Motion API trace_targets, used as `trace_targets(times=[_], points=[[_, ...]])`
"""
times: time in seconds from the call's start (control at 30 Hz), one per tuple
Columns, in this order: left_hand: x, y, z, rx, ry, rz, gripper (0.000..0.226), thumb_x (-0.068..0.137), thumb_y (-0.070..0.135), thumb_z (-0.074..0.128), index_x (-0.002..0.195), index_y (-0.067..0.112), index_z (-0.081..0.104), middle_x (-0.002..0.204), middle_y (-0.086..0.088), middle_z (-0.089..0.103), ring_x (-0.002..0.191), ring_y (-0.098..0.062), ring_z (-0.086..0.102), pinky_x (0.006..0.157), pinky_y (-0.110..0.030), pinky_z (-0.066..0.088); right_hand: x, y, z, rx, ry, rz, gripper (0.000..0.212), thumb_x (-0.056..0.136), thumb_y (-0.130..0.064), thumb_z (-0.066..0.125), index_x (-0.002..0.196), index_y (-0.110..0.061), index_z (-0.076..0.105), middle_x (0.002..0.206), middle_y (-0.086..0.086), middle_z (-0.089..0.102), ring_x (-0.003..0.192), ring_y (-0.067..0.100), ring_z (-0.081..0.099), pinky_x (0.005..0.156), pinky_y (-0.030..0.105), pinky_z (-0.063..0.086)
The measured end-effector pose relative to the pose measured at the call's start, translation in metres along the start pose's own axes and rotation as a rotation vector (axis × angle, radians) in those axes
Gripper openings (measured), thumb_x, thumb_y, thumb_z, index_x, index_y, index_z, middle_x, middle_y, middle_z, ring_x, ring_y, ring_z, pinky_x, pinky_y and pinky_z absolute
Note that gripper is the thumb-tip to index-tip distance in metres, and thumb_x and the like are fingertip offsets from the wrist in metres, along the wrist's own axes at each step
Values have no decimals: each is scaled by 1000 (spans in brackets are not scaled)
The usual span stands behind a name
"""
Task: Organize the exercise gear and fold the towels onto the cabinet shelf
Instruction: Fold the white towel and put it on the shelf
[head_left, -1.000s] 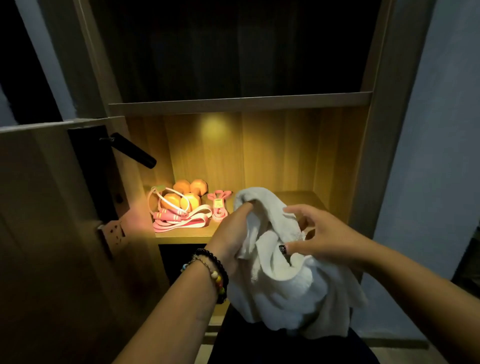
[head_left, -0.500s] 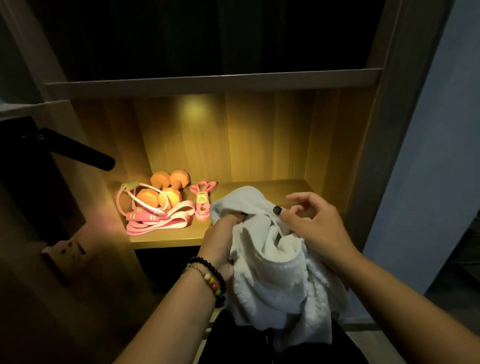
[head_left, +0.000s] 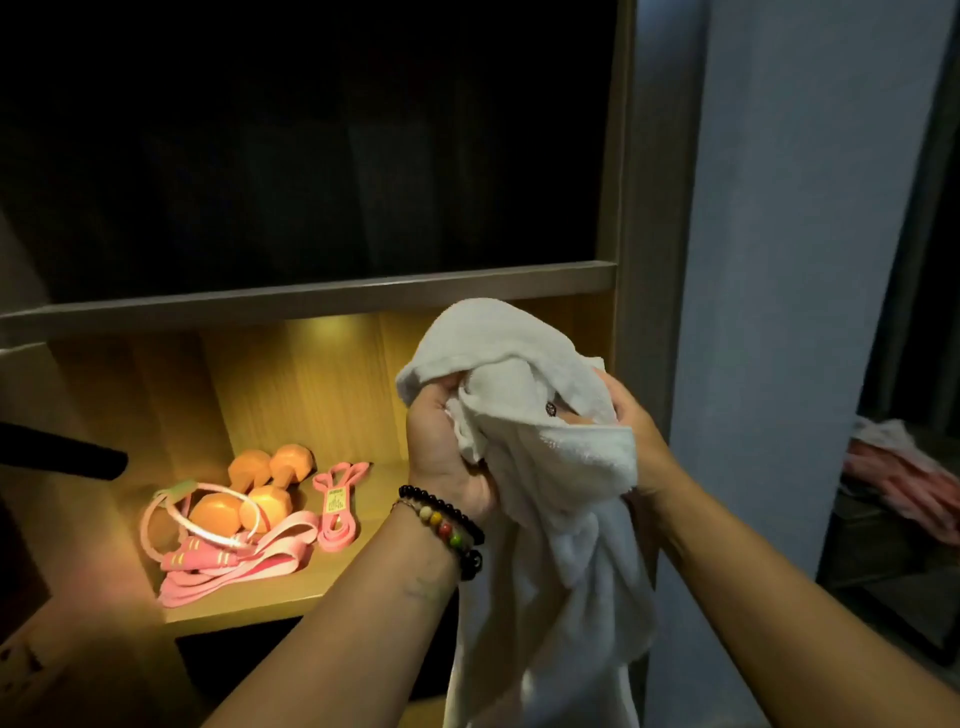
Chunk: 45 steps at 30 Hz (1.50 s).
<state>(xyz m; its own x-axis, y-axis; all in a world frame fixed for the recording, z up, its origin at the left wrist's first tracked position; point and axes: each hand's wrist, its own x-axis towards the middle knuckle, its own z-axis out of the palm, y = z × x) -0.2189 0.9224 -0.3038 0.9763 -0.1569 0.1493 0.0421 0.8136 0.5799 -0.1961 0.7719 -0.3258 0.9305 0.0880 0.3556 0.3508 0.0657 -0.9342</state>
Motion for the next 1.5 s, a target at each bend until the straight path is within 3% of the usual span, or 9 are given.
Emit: trace_targets(times=[0.23, 0.33, 0.57, 0.7, 0.93, 1.07, 1.2, 1.33, 1.5], points=[[7, -2, 92, 79, -137, 95, 52, 95, 47, 38, 119, 9, 64, 106, -12, 69, 96, -28, 69, 79, -37, 58, 7, -99, -46, -76, 131, -309, 63, 76, -17, 80, 131, -30, 52, 122, -2, 62, 108, 15, 61, 88, 31, 56], [14, 3, 117, 38, -112, 214, 56, 94, 43, 39, 135, 8, 53, 117, -13, 61, 119, -32, 57, 100, -42, 47, 10, -139, -54, -212, 120, -419, 71, 77, -17, 79, 137, -33, 45, 133, -2, 52, 115, 16, 55, 87, 26, 54], [4, 8, 118, 194, -293, 352, 43, 92, 26, 41, 77, 12, 79, 83, -7, 74, 76, -18, 72, 66, -27, 59, 24, -188, -64, -446, 65, -623, 42, 88, -12, 65, 121, -37, 60, 119, -8, 63, 107, 9, 60, 86, 25, 52], [-8, 11, 69, 355, -83, 382, 47, 76, 26, 71, 121, 11, 65, 120, -14, 67, 111, -31, 64, 97, -45, 47, 21, -155, -63, -485, 64, -581, 35, 91, -6, 57, 82, -38, 68, 74, -17, 68, 72, 5, 62, 61, 19, 50], [3, -25, 24, 725, 513, 572, 17, 76, 37, 79, 84, 27, 68, 86, 4, 72, 88, -20, 67, 79, -36, 50, 21, -88, -29, -607, -104, -371, 10, 90, -27, 64, 84, -23, 71, 73, -6, 66, 71, 9, 62, 59, 25, 52], [12, -32, 10, 789, 555, 601, 55, 83, 15, 71, 132, 22, 48, 123, 3, 59, 107, -21, 59, 70, -28, 48, 24, -85, -36, -490, -199, -116, 15, 84, -33, 71, 89, -19, 71, 83, 0, 69, 76, 13, 67, 62, 24, 57], [20, -18, -6, 1014, 523, 760, 92, 78, 15, 74, 149, 36, 19, 150, 10, 34, 130, -9, 40, 102, -36, 41, 28, -75, -37, -463, -336, 67, 17, 80, -19, 72, 96, -18, 69, 88, 3, 67, 76, 11, 65, 57, 18, 52], [26, -14, -29, 1285, 266, 759, 11, 93, 29, 59, 93, 34, 69, 85, 16, 68, 79, 1, 59, 67, -23, 49, 31, -58, -31, -591, -477, 90, 40, 78, -14, 73, 112, -29, 57, 102, -4, 60, 92, 13, 61, 77, 25, 58], [31, 5, -68, 973, 542, 724, 30, 100, 27, 48, 73, 17, 56, 69, 1, 55, 64, -13, 47, 59, -29, 37, 24, -17, -24, -932, -490, 24, 33, 80, -14, 71, 111, -21, 62, 100, -4, 62, 90, 14, 61, 80, 37, 59]])
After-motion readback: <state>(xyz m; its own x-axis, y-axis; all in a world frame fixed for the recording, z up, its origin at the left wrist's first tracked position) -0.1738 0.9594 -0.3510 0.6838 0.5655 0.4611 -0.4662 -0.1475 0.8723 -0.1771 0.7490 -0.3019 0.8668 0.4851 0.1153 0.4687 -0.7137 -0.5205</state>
